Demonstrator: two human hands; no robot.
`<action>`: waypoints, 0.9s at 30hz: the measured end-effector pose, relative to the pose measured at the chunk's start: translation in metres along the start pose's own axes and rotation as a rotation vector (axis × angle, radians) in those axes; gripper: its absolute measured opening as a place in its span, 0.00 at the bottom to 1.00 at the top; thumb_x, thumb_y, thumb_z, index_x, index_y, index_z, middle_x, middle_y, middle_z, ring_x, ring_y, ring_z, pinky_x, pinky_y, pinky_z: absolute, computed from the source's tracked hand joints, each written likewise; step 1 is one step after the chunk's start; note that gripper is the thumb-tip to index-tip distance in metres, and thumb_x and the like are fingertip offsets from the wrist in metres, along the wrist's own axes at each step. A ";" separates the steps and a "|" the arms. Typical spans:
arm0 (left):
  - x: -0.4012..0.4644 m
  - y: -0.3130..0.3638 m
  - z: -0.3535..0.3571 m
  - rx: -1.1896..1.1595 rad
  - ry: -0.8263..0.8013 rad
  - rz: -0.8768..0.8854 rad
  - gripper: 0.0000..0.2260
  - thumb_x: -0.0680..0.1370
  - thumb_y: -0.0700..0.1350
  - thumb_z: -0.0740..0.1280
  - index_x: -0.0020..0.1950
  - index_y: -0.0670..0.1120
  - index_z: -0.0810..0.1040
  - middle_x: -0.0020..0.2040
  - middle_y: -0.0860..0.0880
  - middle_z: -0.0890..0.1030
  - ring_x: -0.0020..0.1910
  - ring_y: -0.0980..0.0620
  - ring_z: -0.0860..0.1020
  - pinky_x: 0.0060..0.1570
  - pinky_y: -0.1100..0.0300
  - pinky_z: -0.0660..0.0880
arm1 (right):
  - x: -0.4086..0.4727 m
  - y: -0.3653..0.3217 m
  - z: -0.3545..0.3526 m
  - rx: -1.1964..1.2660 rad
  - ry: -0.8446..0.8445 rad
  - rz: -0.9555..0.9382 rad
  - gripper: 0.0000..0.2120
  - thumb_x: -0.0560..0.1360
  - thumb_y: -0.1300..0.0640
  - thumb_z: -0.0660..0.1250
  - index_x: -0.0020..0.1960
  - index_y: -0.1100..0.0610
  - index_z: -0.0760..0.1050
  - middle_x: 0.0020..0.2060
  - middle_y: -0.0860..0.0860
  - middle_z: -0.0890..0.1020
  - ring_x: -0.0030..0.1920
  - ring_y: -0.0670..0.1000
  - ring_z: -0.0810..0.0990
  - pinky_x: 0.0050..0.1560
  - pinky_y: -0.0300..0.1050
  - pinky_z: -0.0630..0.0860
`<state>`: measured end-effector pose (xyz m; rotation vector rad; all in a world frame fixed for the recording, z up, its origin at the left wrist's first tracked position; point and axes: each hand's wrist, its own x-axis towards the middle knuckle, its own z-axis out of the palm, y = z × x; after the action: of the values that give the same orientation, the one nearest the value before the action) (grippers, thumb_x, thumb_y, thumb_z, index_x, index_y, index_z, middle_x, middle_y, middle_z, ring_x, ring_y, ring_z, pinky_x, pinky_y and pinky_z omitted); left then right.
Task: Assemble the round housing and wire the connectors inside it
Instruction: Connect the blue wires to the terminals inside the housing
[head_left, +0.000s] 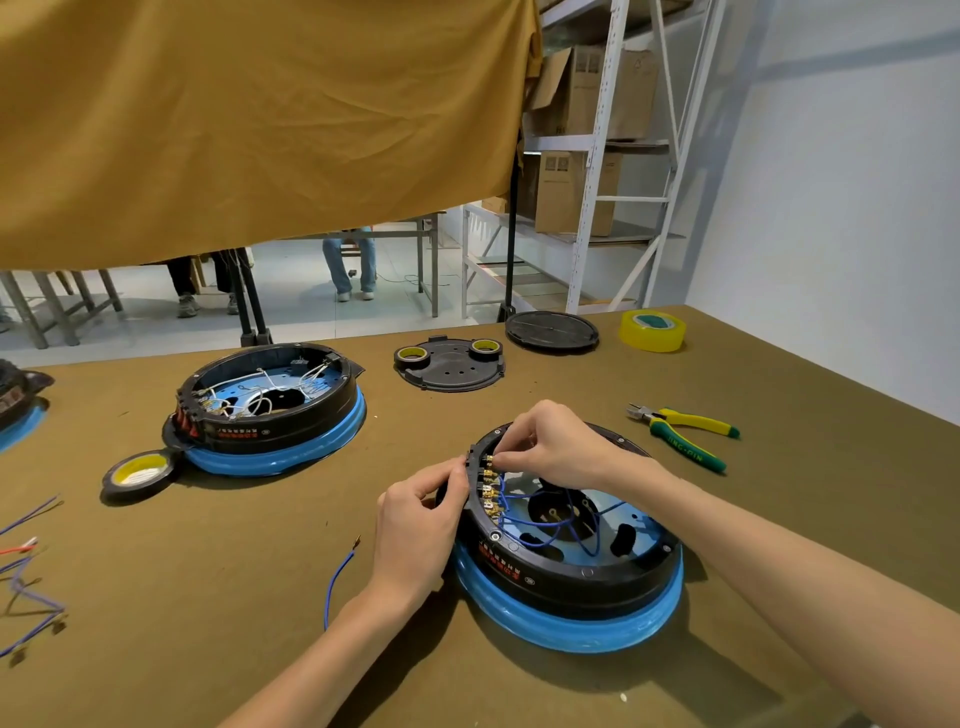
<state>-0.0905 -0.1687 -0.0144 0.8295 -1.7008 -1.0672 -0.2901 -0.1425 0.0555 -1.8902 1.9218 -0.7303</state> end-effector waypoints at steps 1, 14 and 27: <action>0.001 0.000 0.000 0.003 -0.006 0.011 0.13 0.83 0.46 0.66 0.66 0.47 0.82 0.62 0.54 0.84 0.62 0.61 0.80 0.60 0.54 0.80 | 0.001 0.000 0.001 -0.019 0.006 -0.021 0.05 0.77 0.55 0.74 0.50 0.55 0.88 0.41 0.42 0.83 0.43 0.46 0.82 0.42 0.39 0.77; 0.001 -0.003 0.001 -0.051 -0.019 0.006 0.13 0.82 0.47 0.67 0.66 0.50 0.81 0.63 0.54 0.83 0.63 0.60 0.80 0.63 0.54 0.79 | -0.028 -0.015 -0.001 -0.090 0.145 -0.140 0.07 0.79 0.52 0.71 0.54 0.52 0.85 0.46 0.43 0.80 0.47 0.42 0.79 0.48 0.35 0.76; 0.000 0.000 0.000 -0.021 -0.003 0.007 0.12 0.82 0.47 0.67 0.64 0.51 0.82 0.62 0.54 0.84 0.62 0.61 0.80 0.63 0.54 0.79 | -0.037 -0.023 -0.007 -0.131 -0.091 -0.123 0.06 0.78 0.53 0.73 0.51 0.53 0.88 0.41 0.43 0.85 0.43 0.38 0.78 0.42 0.28 0.71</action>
<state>-0.0902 -0.1687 -0.0145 0.8088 -1.6914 -1.0805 -0.2731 -0.1047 0.0703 -2.0980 1.8521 -0.5538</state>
